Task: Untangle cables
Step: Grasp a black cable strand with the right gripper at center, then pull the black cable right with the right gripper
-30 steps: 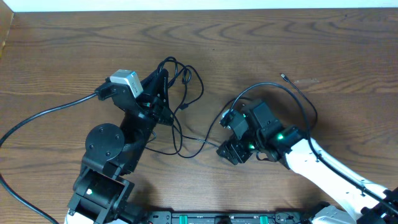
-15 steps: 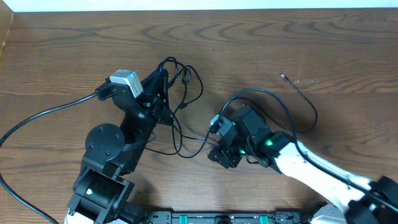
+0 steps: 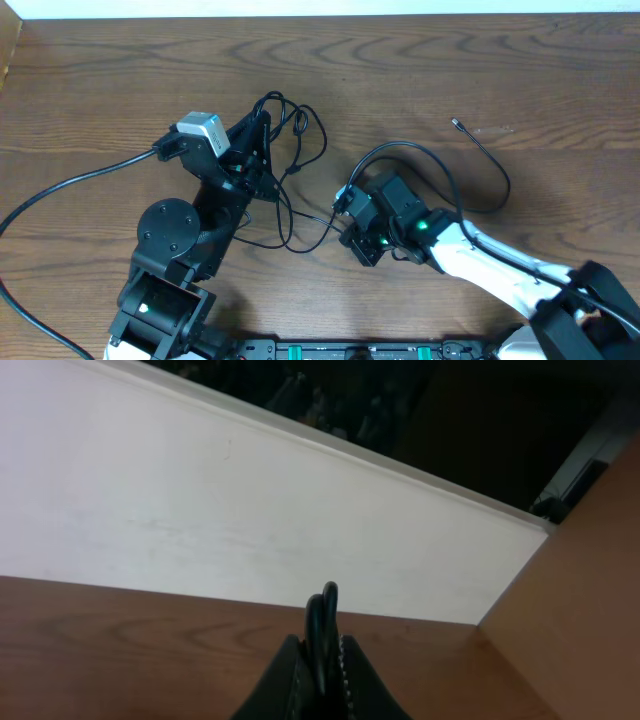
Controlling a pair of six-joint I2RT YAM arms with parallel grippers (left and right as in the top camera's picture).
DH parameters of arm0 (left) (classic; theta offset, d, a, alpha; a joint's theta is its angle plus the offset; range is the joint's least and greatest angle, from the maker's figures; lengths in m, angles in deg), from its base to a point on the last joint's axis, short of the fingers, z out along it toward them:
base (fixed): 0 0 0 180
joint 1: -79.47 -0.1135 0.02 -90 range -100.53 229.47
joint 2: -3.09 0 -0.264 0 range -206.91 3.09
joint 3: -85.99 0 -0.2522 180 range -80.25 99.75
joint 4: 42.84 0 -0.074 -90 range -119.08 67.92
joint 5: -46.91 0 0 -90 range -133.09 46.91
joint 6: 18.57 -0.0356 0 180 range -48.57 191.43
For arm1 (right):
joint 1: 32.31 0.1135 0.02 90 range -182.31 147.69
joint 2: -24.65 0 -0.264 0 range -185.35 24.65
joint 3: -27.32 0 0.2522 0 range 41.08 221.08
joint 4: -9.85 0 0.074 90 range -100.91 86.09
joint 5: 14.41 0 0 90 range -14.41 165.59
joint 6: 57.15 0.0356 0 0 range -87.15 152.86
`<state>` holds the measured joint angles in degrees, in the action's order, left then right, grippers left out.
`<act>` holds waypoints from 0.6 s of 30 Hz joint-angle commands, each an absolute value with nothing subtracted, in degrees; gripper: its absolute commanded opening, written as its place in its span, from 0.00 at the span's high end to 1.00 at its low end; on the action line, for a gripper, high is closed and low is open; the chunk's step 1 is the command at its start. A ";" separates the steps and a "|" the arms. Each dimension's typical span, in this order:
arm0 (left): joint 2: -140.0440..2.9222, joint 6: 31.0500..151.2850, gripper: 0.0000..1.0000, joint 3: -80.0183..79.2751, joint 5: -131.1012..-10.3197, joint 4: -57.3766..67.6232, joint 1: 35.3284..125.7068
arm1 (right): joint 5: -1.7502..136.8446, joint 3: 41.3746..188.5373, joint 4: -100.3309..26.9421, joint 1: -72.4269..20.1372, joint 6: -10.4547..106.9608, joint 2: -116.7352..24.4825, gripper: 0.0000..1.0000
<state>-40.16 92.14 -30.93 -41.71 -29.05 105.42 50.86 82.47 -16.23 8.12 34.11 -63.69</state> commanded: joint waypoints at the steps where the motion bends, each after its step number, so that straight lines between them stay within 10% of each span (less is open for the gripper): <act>1: -39.46 91.16 0.92 -29.38 -42.43 -29.03 105.14 | 51.86 82.66 -17.54 6.17 35.44 -58.36 0.99; 18: -39.52 91.16 0.92 -29.38 -34.12 -18.91 105.14 | 81.96 100.56 -42.34 -25.11 44.87 -40.26 0.99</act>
